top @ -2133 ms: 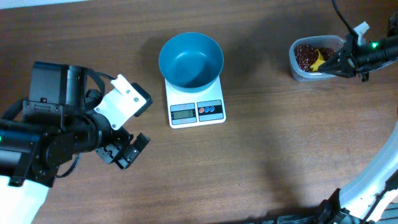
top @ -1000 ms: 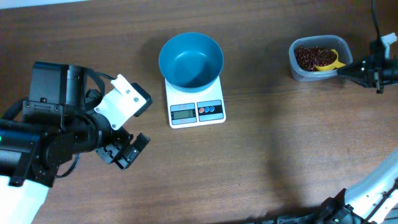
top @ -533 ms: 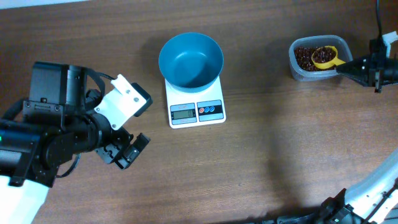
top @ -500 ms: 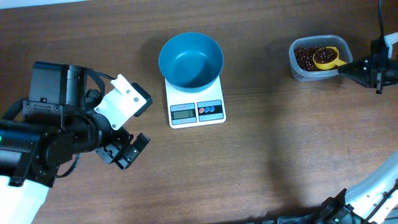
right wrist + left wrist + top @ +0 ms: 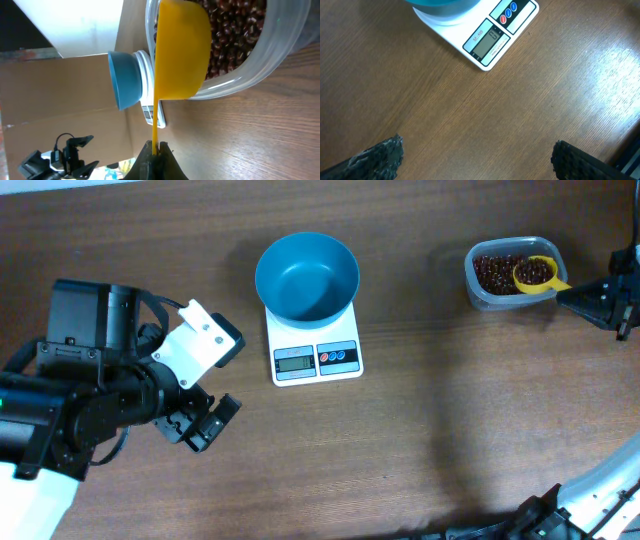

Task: Scoop item into bowl and weigh 50g on scale
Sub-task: 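Scoop beans and lift the filled scoop out of the tub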

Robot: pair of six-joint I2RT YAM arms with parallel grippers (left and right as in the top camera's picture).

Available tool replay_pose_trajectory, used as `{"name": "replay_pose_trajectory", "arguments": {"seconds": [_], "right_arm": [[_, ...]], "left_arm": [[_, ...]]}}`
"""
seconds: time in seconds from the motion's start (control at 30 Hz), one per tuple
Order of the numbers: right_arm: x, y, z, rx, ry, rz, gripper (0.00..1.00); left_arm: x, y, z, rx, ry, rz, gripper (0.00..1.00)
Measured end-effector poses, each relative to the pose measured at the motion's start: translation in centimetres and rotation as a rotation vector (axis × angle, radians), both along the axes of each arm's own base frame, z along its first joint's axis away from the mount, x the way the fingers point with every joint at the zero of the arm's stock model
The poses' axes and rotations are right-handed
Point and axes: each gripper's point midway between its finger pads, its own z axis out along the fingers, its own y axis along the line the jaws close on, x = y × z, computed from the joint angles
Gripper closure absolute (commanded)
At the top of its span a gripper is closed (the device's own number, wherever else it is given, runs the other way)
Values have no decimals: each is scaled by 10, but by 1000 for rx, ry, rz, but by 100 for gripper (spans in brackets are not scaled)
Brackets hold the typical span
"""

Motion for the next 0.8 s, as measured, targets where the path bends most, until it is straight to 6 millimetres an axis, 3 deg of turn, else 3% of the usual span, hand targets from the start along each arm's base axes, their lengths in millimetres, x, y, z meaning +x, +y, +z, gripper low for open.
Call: {"name": "replay_pose_trajectory", "arguments": {"seconds": [0.47, 0.6, 0.8], "right_arm": [[-2, -6, 3, 21, -13, -28, 96], [-7, -3, 15, 69, -28, -37, 96], [-5, -6, 8, 40, -51, -30, 96]], "left_arm": [[0, 0, 0, 0, 0, 0, 1], [0, 0, 0, 0, 0, 0, 1], [0, 0, 0, 0, 0, 0, 1]]}}
